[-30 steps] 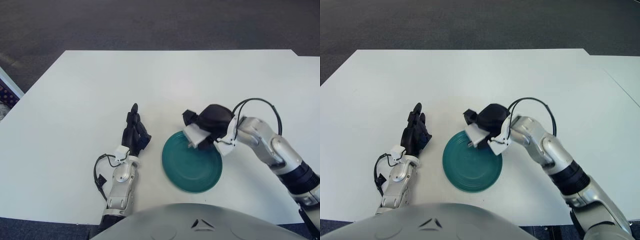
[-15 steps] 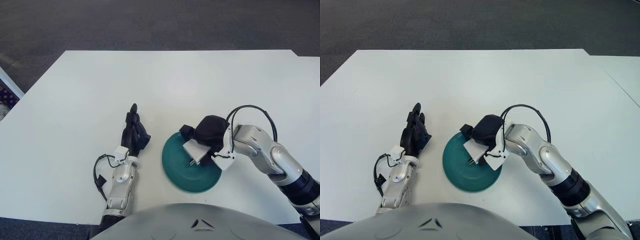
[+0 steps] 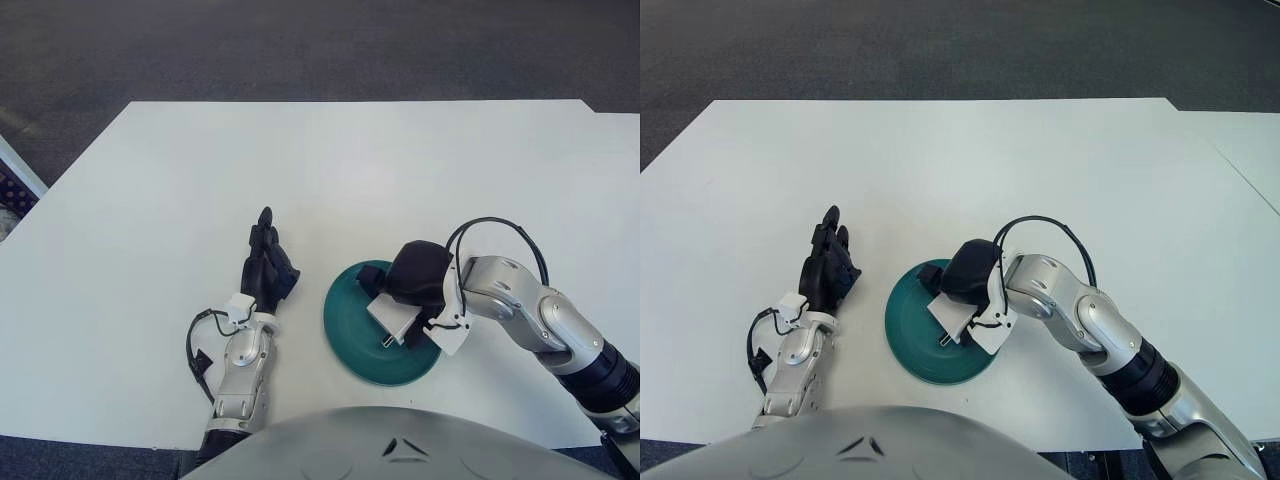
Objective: Put the charger into the plate.
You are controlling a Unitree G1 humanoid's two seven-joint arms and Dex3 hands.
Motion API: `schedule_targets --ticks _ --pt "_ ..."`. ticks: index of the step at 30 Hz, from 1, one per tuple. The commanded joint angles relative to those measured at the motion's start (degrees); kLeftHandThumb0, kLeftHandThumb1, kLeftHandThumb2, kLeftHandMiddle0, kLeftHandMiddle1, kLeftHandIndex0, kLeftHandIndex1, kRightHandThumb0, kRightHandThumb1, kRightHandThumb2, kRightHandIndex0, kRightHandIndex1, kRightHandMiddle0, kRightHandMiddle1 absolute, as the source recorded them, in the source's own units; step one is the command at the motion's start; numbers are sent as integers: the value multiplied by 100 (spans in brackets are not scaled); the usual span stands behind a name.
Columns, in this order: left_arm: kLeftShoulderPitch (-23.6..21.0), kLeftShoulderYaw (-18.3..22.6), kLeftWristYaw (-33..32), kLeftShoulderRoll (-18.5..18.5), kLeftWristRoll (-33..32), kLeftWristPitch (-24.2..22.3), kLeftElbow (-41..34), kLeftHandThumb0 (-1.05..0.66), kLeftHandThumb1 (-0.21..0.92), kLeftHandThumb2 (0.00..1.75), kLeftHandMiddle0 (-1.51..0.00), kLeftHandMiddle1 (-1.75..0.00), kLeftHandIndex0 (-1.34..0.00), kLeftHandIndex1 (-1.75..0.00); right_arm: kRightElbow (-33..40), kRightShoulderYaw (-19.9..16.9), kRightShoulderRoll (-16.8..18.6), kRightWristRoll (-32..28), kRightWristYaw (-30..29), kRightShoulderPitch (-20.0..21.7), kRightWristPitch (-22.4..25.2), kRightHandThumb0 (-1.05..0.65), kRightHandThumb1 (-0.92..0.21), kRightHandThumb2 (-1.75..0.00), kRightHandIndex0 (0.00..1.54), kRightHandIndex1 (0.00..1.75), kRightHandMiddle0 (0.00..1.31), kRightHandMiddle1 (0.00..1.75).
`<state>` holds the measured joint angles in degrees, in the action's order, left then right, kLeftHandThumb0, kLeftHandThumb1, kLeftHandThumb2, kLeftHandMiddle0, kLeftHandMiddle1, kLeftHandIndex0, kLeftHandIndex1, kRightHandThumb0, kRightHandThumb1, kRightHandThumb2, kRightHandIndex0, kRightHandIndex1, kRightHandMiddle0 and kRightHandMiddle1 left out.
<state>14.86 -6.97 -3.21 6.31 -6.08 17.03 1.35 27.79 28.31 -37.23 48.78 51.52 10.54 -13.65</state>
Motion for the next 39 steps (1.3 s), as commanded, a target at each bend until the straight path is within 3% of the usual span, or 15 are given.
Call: schedule_targets --ticks 1,2,3,6,8,10,12,15,17,21,25,32,39 --pt "60 42 -41 186 -43 -141 148 -87 92 103 -12 -2 0 -28 -26 -24 57 70 -88 -49 11 -55 -92 -77 120 175 87 175" --pt "65 39 -41 195 -58 -148 141 -87 92 103 -12 -2 0 -28 -97 -34 91 98 -284 -146 -24 -55 -92 -77 120 175 86 175" --pt "60 43 -40 199 -73 -156 141 -87 92 103 -12 -1 0 -28 -160 -39 122 120 -430 -211 -51 -61 -92 -78 108 175 68 175" --pt "52 35 -54 197 -64 -166 136 -87 92 104 -12 -1 0 -28 -409 -72 140 147 -1071 -382 -321 -69 -92 -82 87 175 40 173" --pt "55 20 -66 185 -27 -171 129 -87 92 104 -11 -1 0 -27 -504 -72 101 163 -1358 -392 -532 -80 -92 -91 45 175 16 155" --pt "58 4 -41 166 -14 -152 129 -87 92 105 -11 -1 0 -25 -576 -69 64 152 -1497 -388 -690 -89 -92 -98 25 139 8 123" --pt "59 -7 7 147 -26 -114 137 -88 92 106 -10 0 0 -24 -628 -81 52 102 -1551 -396 -774 -97 -92 -103 14 71 3 72" --pt "66 -18 99 110 -72 -99 124 -88 92 107 -9 0 0 -22 -680 -135 70 -42 -1619 -428 -833 -102 -92 -104 7 26 1 35" --pt "67 -17 160 83 -101 -103 113 -89 92 107 -8 0 0 -21 -706 -180 77 -151 -1656 -451 -869 -103 -92 -103 4 13 0 19" --pt "-7 53 485 12 -381 -117 173 -92 92 110 -6 0 0 -19 -803 -278 58 -215 -1885 -470 -996 -105 -92 -99 1 3 0 4" --pt "-31 96 647 16 -524 -151 201 -95 92 112 -4 0 0 -17 -875 -356 42 -110 -2162 -526 -1112 -105 -92 -96 0 1 0 1" --pt "-99 186 864 31 -627 -118 356 -99 92 113 -2 0 0 -15 -1046 -496 134 288 -3244 -803 -1326 -105 -92 -90 0 0 0 0" --pt "-179 206 1180 -89 -510 347 644 -101 92 114 0 0 0 -15 -1094 -518 179 428 -3716 -869 -1373 -105 -92 -88 0 0 0 0"
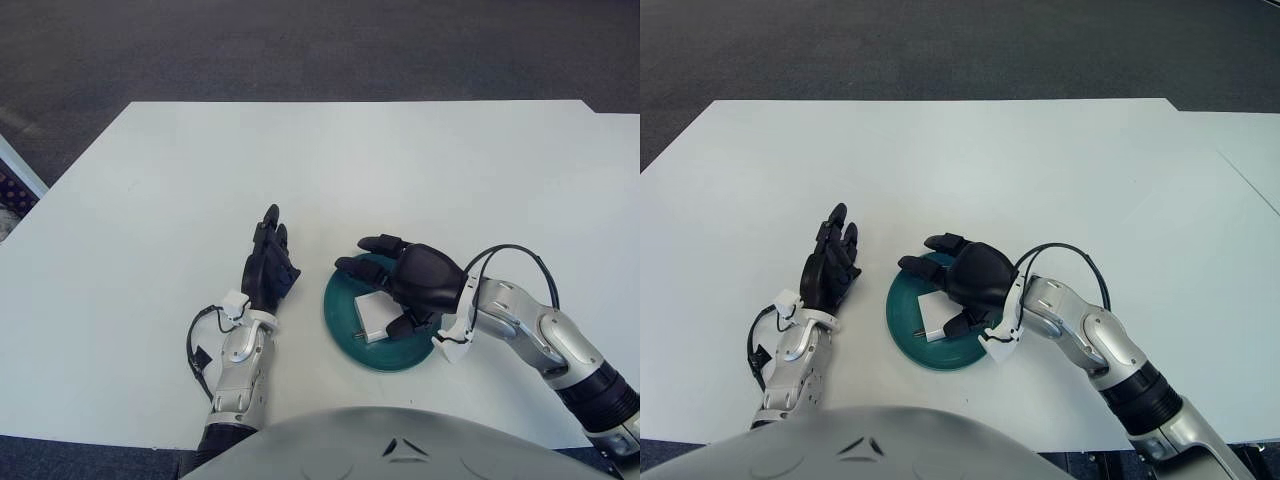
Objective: Put the charger into the plate.
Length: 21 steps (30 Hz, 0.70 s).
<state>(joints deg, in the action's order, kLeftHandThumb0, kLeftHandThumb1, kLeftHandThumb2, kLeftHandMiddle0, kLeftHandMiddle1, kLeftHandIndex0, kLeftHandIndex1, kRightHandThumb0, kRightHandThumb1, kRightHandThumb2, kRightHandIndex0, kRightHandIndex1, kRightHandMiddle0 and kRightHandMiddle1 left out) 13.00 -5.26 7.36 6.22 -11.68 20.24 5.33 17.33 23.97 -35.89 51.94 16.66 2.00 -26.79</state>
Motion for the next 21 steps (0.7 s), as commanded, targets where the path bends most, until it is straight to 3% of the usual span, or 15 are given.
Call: schedule_targets --ticks 1,13,21 --pt "-6 49 138 -94 67 41 281 -101 92 115 0 0 0 -15 -54 -85 50 139 -293 -18 -67 -105 -92 -88 0 0 0 0" --pt "-14 194 31 -63 95 -385 208 -103 92 115 0 0 0 -14 -162 -181 159 309 -915 -56 -54 -105 -92 -86 0 0 0 0" --pt "-2 229 -37 14 167 -428 129 -103 92 115 -1 0 0 -17 0 -604 268 -546 -334 410 267 -105 -92 -92 0 0 0 0"
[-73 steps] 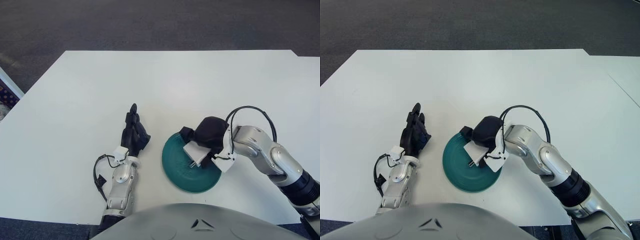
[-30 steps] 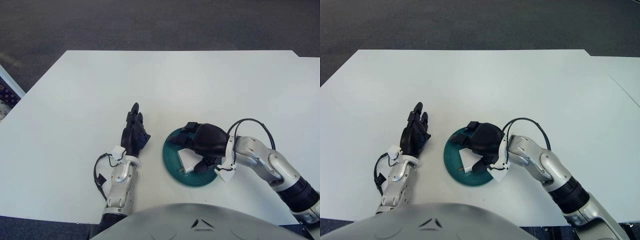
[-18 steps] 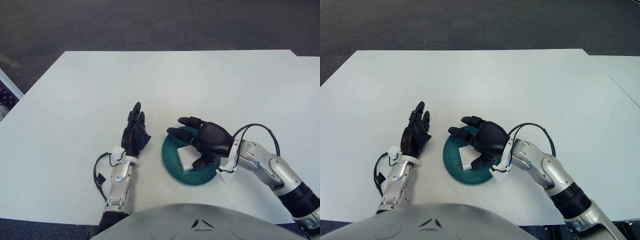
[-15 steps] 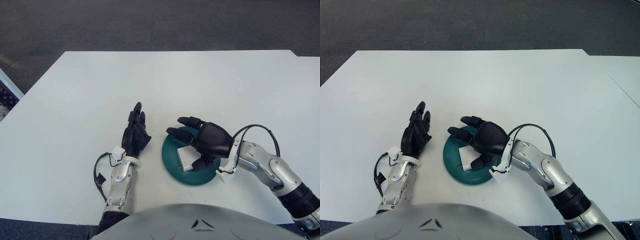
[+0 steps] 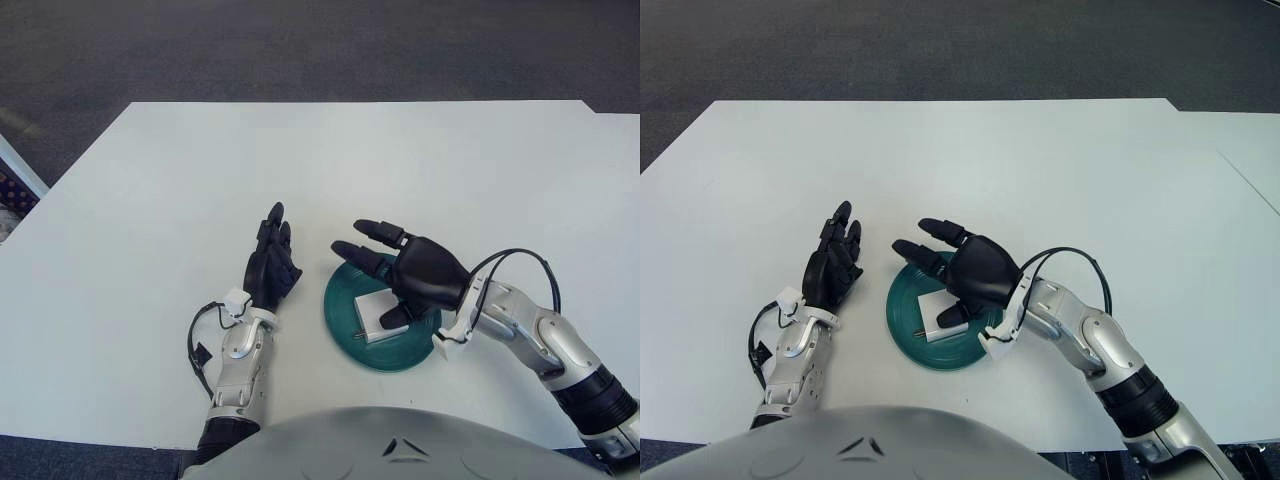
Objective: Put the charger into the plate.
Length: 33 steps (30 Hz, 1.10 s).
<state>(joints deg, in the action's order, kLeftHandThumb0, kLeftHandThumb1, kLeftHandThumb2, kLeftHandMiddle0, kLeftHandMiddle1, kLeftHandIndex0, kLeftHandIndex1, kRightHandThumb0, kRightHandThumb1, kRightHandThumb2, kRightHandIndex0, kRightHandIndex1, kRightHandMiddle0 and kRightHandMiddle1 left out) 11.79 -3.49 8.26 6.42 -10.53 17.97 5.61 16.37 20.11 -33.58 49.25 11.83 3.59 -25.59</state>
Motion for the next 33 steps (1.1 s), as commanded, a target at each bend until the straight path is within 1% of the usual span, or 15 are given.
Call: schedule_targets --ticks 1,7,9,11,14,17,19,21,22,24,27,29,30,31,33 --pt "124 51 -151 8 85 -186 90 -103 92 115 -1 -1 0 -17 95 -250 60 -295 159 257 185 -105 -92 -92 0 0 0 0" --pt "136 59 -226 27 183 -174 62 -102 92 112 -2 -1 0 -19 4 -421 124 -350 188 397 385 -105 -92 -90 0 0 0 0" --pt "156 44 -239 40 194 -196 25 -102 92 112 -2 0 0 -19 -245 -603 93 -521 223 627 531 -105 -92 -89 0 0 0 0" --pt "204 7 -227 62 158 -295 -77 -101 92 111 -1 0 0 -19 -894 -880 233 -1088 363 924 924 -105 -92 -89 0 0 0 0" --pt "266 -18 -224 66 137 -375 -177 -100 92 111 -2 0 0 -19 -1336 -1068 423 -1697 565 1069 1287 -105 -92 -89 0 0 0 0" --pt "340 -26 -250 61 155 -439 -273 -99 92 111 -3 -1 0 -20 -1718 -1401 854 -2781 841 1104 1839 -105 -92 -89 0 0 0 0" --pt "375 -20 -268 62 159 -470 -308 -99 92 111 -4 -1 0 -21 -2095 -1674 1222 -3458 799 1053 2004 -105 -92 -90 0 0 0 0" --pt "400 -8 -277 59 147 -504 -333 -98 92 110 -6 -2 0 -22 -2626 -1983 1594 -4038 634 1010 1988 -105 -92 -91 0 0 0 0" --pt "408 4 -278 61 129 -523 -334 -98 92 110 -6 -2 0 -23 -3079 -2206 1806 -4405 592 970 1799 -105 -92 -91 0 0 1 0" --pt "416 16 -275 64 108 -544 -334 -98 92 109 -7 -2 0 -23 -3563 -2417 1988 -4775 586 943 1549 -105 -92 -92 0 0 3 2" --pt "417 43 -277 60 80 -592 -342 -97 92 109 -8 -2 0 -23 -3885 -2739 2437 -5448 624 827 1457 -104 -92 -93 3 1 7 4" --pt "423 53 -301 76 70 -635 -362 -97 92 108 -8 -2 0 -24 -3916 -2857 2656 -5687 532 778 1438 -102 -92 -92 5 2 9 6" --pt "430 53 -332 102 60 -682 -393 -96 92 108 -9 -2 0 -25 -3864 -2898 2780 -5754 407 728 1429 -102 -92 -92 6 2 9 11" --pt "434 57 -350 116 50 -719 -418 -96 92 107 -10 -2 0 -28 -3836 -2920 2859 -5787 322 700 1411 -101 -92 -91 10 1 4 29" --pt "440 67 -365 159 -34 -802 -486 -95 92 107 -12 -2 0 -31 -4084 -3004 2987 -5855 187 759 1304 -100 -92 -90 12 1 2 42"
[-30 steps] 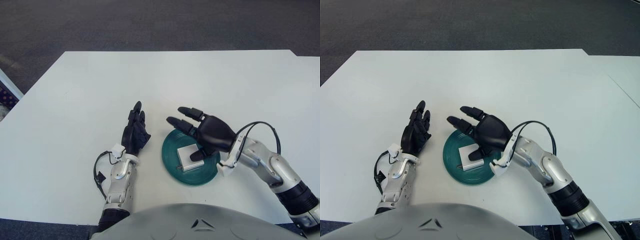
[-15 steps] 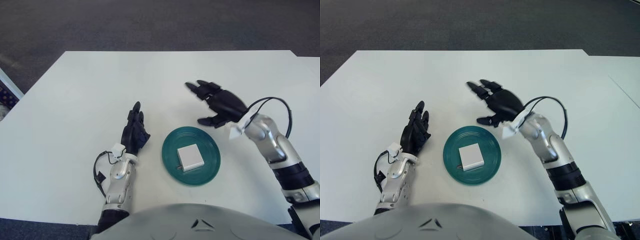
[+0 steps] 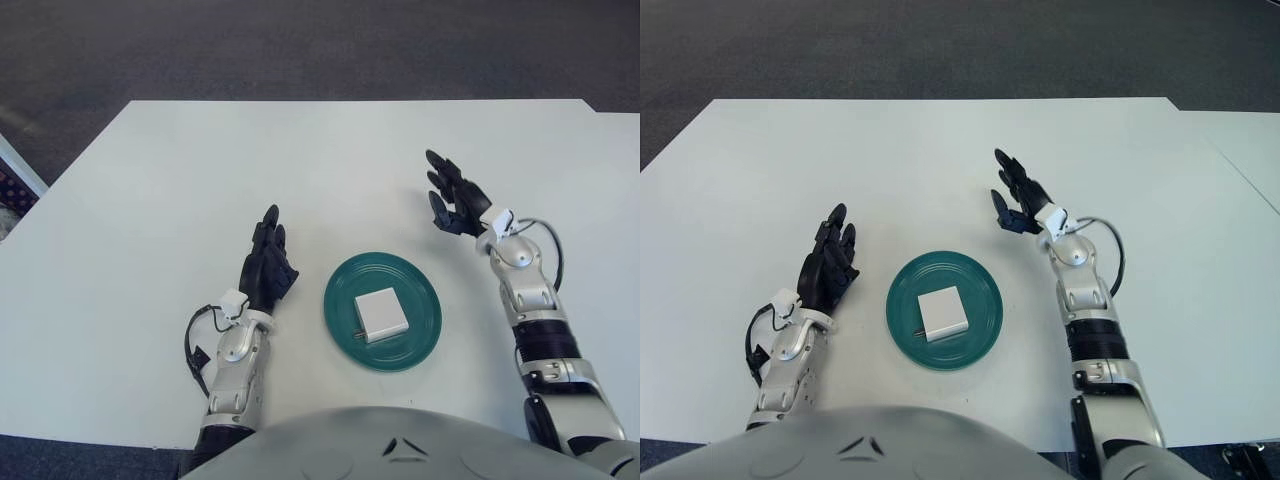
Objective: Put the charger into the plate.
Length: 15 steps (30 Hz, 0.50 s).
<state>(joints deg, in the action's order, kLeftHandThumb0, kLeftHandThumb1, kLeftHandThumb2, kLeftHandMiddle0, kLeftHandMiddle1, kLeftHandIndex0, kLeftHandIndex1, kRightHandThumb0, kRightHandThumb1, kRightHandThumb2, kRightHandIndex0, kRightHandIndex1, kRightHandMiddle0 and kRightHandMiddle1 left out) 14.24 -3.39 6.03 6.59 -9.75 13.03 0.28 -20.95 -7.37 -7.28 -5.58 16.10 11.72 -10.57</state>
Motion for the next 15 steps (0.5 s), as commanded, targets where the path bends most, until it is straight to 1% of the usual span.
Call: schedule_targets --ticks 1,4,6,9,12,15 --pt "196 67 -142 151 -158 -341 22 -95 92 106 -12 -2 0 -32 -516 -293 409 -402 -288 -14 -269 -100 -92 -90 13 1 2 45" --pt "181 99 -100 93 -261 -404 -1 -94 92 105 -14 -2 0 -38 -875 -396 504 -494 -376 60 -438 -100 -92 -89 17 2 0 57" --pt "150 136 -51 43 -306 -400 49 -94 92 105 -14 -2 0 -39 -1024 -441 538 -544 -400 90 -520 -100 -92 -89 18 2 0 60" --pt "116 169 31 -15 -342 -339 136 -95 92 106 -14 -2 0 -40 -1368 -567 589 -689 -435 165 -596 -99 -92 -90 20 2 0 64" --pt "107 198 75 -32 -386 -327 162 -95 92 106 -15 -2 0 -41 -1542 -632 594 -752 -421 191 -661 -99 -92 -90 21 2 0 65" --pt "53 247 161 -16 -485 -318 295 -95 92 106 -14 -1 0 -41 -1612 -685 593 -829 -358 101 -741 -100 -92 -91 22 2 0 64"
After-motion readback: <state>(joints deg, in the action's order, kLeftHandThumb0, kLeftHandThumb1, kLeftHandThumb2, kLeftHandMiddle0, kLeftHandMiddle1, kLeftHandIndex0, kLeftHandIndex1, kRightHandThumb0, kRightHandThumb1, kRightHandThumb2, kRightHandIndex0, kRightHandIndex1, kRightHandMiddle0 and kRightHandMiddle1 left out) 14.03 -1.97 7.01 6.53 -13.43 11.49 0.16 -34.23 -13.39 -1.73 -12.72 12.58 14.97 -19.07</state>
